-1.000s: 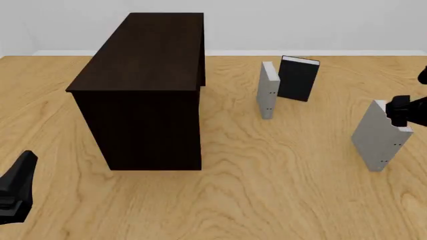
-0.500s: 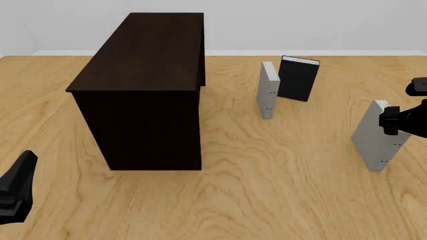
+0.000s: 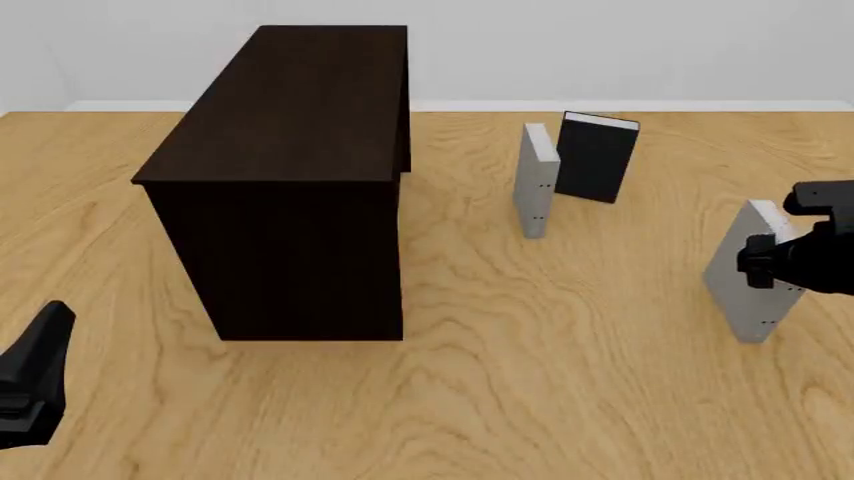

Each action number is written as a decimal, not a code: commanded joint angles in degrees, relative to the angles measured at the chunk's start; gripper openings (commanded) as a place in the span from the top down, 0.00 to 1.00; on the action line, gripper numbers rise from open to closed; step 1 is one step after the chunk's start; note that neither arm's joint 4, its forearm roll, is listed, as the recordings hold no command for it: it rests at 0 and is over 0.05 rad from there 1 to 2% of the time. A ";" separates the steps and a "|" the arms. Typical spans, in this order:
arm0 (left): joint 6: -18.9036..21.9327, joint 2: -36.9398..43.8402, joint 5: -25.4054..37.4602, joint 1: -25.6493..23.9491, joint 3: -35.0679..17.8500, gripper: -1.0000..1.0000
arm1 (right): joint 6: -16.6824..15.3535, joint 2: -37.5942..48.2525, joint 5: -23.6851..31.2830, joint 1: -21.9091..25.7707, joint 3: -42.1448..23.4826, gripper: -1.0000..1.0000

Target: Pick up the book on the right and place it under the cabinet shelf.

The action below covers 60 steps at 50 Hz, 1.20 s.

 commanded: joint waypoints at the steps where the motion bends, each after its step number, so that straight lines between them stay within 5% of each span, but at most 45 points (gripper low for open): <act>1: 0.00 0.01 -0.01 -0.02 0.00 0.00 | -0.07 1.72 -1.29 -0.08 0.22 1.00; 22: 0.00 -0.01 0.00 0.00 0.00 0.00 | 2.19 -7.55 4.35 2.36 -1.00 1.00; 60: -0.01 -0.01 0.00 0.01 0.00 0.00 | 22.65 -22.92 10.45 21.02 -2.46 1.00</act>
